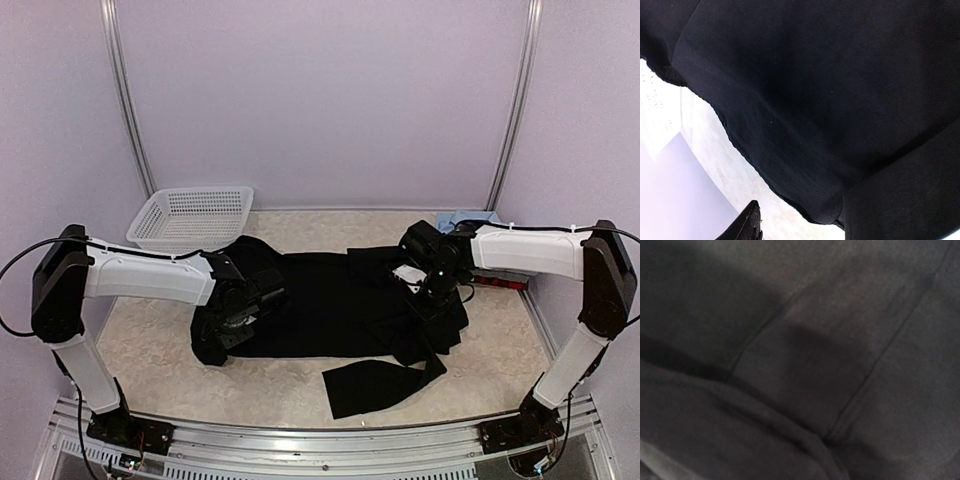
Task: Fold and stack the long sleeve shirts
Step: Fold the crumpled shirt at the center of the board.
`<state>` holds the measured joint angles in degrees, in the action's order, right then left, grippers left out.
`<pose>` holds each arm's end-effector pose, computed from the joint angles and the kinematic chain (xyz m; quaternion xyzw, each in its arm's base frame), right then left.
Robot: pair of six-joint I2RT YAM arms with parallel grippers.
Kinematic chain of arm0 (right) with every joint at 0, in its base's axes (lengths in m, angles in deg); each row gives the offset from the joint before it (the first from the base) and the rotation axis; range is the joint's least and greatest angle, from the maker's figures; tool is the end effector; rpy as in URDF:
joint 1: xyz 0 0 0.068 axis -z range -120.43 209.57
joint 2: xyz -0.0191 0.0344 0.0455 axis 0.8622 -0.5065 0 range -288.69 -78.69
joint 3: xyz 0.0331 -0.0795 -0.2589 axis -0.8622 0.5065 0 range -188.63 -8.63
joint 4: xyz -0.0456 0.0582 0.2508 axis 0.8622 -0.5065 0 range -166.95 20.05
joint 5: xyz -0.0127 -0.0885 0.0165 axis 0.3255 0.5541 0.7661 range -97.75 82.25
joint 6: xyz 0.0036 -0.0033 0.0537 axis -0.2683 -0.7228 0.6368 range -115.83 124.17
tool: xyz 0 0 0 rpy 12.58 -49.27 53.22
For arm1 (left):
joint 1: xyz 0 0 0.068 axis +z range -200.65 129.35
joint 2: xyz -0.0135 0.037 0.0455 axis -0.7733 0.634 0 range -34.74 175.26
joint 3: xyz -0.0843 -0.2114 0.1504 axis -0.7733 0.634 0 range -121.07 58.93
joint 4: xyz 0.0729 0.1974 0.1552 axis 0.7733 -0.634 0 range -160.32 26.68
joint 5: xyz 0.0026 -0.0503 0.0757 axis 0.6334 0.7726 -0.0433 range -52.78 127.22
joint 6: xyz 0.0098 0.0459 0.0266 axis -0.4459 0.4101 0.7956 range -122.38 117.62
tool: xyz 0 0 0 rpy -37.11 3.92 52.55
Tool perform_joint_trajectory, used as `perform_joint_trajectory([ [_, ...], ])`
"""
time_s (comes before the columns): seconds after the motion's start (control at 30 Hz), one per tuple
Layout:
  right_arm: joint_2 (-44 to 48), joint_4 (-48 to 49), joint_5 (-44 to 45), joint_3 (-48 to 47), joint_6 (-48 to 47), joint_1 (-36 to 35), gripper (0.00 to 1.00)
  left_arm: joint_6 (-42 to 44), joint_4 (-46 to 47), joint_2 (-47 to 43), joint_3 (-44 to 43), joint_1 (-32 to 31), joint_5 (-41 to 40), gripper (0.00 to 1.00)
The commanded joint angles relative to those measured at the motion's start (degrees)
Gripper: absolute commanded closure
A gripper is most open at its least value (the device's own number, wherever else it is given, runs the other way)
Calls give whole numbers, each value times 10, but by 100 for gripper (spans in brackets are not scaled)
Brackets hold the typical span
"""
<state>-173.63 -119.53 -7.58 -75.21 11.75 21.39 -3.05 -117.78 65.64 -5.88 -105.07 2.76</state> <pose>0.2436 0.1914 0.2058 -0.2623 0.9593 0.0395 0.0973 0.1919 -0.2337 0.1761 0.4318 0.8520 0.2627 0.1368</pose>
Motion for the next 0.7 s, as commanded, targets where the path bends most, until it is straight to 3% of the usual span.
perform_joint_trajectory([
  [0.0, -3, 1, 6, 7, 6, 14, 100, 18, 6, -23, 8, 15, 3, 46],
  [0.67, -7, 0, 0, -4, 1, 17, 100, 23, 12, -14, 26, 65, -59, 45],
])
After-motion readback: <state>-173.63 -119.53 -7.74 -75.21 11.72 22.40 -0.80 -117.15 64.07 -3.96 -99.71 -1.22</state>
